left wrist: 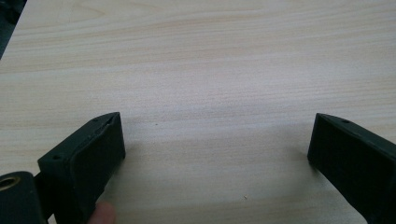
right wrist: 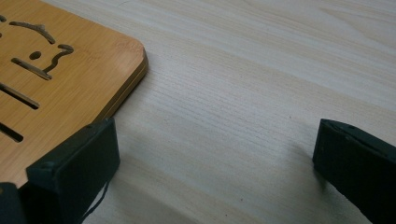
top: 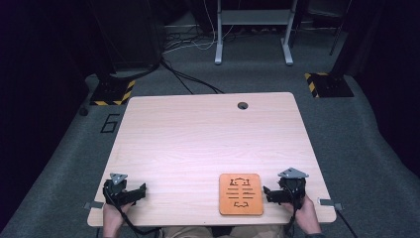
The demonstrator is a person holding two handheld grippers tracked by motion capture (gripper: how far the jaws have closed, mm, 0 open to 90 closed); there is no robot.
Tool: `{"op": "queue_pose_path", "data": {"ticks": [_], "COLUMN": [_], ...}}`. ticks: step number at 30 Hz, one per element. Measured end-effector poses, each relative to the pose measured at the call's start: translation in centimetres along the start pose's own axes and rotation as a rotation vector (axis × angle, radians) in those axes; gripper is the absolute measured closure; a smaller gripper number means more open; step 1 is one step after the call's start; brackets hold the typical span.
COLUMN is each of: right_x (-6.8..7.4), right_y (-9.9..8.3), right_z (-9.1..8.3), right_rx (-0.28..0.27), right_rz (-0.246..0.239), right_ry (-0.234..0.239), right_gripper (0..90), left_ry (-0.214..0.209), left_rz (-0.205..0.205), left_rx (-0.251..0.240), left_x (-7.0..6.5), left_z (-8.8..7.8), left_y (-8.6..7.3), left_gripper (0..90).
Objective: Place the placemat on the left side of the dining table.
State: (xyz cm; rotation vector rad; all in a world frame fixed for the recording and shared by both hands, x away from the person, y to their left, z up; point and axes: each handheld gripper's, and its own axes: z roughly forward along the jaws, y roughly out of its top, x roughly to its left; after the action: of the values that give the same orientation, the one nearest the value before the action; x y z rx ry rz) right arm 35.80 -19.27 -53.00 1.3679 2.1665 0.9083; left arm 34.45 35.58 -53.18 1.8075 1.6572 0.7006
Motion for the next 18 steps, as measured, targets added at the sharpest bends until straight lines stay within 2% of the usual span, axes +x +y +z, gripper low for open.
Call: {"op": "queue_pose_path", "data": {"ticks": [4,12,18], "right_x": [-0.02,0.11,0.09], "right_y": [-0.01,0.08,0.13], "right_z": [-0.01,0.10,0.13], "right_rx": [0.001,-0.002,0.000], "right_rz": [0.000,0.012,0.007], "right_ry": [0.002,-0.012,0.004], "right_gripper": [0.0,0.0,0.0], "left_ry": [0.007,0.002,0.001], "left_rz": [-0.007,0.007,0.004], "left_rx": [0.006,0.000,0.003], "left_x": [-0.13,-0.26,-0.33], "left_z": [0.15,0.25,0.23], "left_y": [0.10,0.14,0.15], "left_gripper": [1.2,0.3,0.3]}}
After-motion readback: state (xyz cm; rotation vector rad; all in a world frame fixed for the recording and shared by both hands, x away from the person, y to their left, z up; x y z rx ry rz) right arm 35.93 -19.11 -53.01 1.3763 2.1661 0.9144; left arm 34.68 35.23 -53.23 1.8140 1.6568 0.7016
